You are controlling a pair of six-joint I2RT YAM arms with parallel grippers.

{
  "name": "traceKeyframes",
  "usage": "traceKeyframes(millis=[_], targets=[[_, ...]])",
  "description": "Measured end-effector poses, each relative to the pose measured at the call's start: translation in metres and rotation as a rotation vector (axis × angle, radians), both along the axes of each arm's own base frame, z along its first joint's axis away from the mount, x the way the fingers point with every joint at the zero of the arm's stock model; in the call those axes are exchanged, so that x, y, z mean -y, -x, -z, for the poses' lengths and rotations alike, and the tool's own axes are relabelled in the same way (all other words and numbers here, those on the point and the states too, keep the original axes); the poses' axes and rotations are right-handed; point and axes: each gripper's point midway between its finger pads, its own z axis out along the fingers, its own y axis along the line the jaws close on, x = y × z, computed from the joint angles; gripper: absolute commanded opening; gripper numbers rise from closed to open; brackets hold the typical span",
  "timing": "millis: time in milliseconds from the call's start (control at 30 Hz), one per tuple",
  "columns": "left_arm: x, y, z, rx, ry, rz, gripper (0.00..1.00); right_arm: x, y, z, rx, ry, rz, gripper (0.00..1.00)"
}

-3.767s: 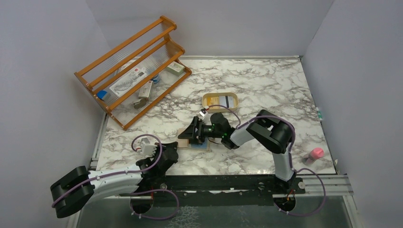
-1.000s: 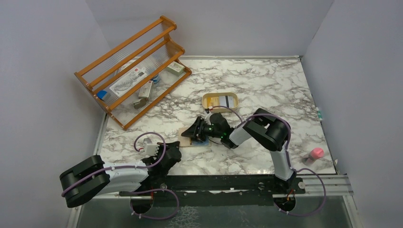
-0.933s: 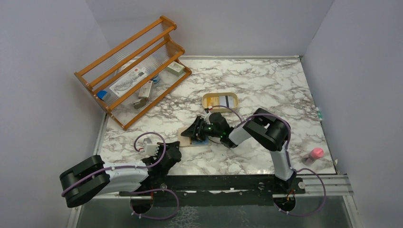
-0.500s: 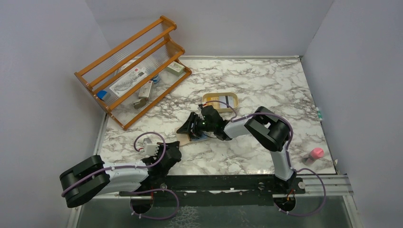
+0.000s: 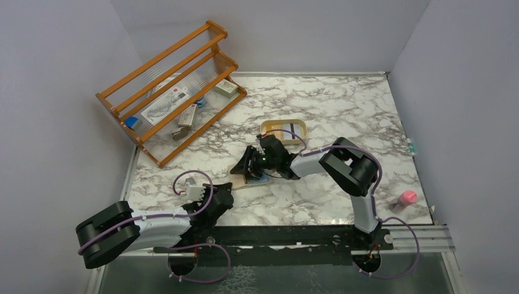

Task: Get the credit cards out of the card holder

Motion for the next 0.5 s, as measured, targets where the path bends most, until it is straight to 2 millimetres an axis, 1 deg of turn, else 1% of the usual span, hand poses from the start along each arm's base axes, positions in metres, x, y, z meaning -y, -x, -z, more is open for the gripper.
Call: traceKeyframes(millis=[233, 500], targets=[[0.000, 0.000, 0.000, -0.001, 0.001, 0.002, 0.00, 0.016, -0.005, 0.003, -0.004, 0.020, 0.017, 0.49], [0.000, 0.000, 0.000, -0.001, 0.001, 0.002, 0.00, 0.022, -0.005, 0.005, -0.006, 0.026, 0.019, 0.38]])
